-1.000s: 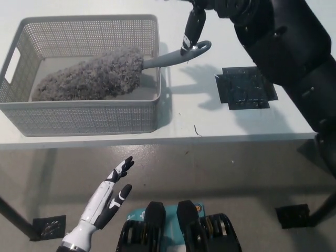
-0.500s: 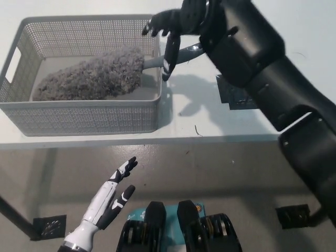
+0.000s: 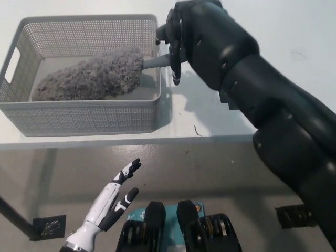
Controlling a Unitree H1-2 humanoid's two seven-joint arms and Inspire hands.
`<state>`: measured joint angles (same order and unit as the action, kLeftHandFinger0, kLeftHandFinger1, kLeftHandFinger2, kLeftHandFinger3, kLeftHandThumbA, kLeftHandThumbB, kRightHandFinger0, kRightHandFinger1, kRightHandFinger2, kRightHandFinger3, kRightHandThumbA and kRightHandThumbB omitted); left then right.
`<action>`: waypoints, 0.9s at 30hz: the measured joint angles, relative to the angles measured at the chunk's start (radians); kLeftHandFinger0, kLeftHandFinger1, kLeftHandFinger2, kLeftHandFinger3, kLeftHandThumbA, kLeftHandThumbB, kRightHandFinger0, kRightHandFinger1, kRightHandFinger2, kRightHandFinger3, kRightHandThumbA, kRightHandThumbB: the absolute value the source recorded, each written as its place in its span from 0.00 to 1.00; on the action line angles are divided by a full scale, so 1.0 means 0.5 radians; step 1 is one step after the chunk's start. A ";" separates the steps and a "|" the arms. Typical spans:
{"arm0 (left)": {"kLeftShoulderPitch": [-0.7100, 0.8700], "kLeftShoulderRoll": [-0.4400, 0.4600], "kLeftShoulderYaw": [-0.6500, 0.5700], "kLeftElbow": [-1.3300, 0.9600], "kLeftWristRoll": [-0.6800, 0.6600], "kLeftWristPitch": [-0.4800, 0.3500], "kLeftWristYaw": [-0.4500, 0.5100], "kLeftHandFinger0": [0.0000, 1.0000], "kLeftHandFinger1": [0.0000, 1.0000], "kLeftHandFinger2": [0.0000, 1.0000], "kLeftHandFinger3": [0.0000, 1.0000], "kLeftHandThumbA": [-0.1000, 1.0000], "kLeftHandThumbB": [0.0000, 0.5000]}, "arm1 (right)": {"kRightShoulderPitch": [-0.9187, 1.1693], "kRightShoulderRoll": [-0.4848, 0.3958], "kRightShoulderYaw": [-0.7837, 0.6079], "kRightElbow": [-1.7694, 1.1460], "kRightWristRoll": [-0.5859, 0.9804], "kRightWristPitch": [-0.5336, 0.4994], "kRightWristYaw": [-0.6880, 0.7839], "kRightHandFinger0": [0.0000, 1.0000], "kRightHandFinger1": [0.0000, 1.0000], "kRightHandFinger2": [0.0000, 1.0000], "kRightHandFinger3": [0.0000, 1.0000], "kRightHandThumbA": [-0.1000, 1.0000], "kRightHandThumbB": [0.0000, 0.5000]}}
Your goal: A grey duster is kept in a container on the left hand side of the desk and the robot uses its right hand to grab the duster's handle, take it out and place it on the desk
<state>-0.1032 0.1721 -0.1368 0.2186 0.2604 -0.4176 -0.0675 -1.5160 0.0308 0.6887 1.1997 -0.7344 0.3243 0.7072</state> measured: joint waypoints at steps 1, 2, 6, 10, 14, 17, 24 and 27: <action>0.002 0.000 0.000 -0.004 0.000 0.001 -0.001 1.00 1.00 1.00 1.00 1.00 0.28 | -0.001 0.001 0.025 0.025 -0.011 -0.004 -0.015 1.00 1.00 1.00 1.00 0.91 1.00; 0.005 0.000 0.000 -0.007 0.000 0.002 -0.003 1.00 1.00 1.00 1.00 1.00 0.28 | -0.004 -0.002 0.055 0.050 -0.022 -0.007 -0.038 1.00 1.00 1.00 1.00 0.91 1.00; 0.006 0.000 0.000 -0.007 -0.001 0.003 -0.008 1.00 1.00 1.00 1.00 1.00 0.30 | -0.008 -0.023 0.093 0.069 -0.035 -0.015 -0.127 1.00 1.00 1.00 1.00 0.84 1.00; 0.005 0.000 -0.003 -0.007 0.001 0.003 -0.014 1.00 1.00 1.00 1.00 1.00 0.30 | 0.004 -0.039 0.081 0.119 -0.034 -0.012 -0.260 1.00 1.00 1.00 1.00 0.75 1.00; 0.008 0.000 -0.010 -0.006 0.005 0.003 -0.017 1.00 1.00 1.00 1.00 1.00 0.31 | 0.067 -0.040 0.053 0.130 -0.025 -0.007 -0.371 0.38 0.36 0.45 0.86 0.15 0.60; 0.014 0.000 -0.012 0.002 0.008 0.004 -0.017 1.00 1.00 1.00 1.00 1.00 0.31 | 0.176 -0.038 0.033 0.133 -0.019 -0.012 -0.502 0.00 0.00 0.08 0.41 0.00 0.41; 0.015 0.000 -0.017 0.012 0.008 0.007 -0.019 1.00 1.00 1.00 1.00 1.00 0.29 | 0.362 -0.039 -0.040 0.133 -0.002 -0.041 -0.763 0.00 0.00 0.09 0.10 0.25 0.47; 0.015 0.000 -0.021 0.015 0.008 0.008 -0.026 1.00 1.00 1.00 1.00 1.00 0.30 | 0.439 -0.043 -0.105 0.132 0.016 -0.064 -0.876 0.00 0.00 0.07 0.08 0.30 0.42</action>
<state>-0.0955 0.1721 -0.1473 0.2262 0.2644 -0.4137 -0.0806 -1.2964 0.0091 0.6360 1.2660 -0.7265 0.2925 0.2694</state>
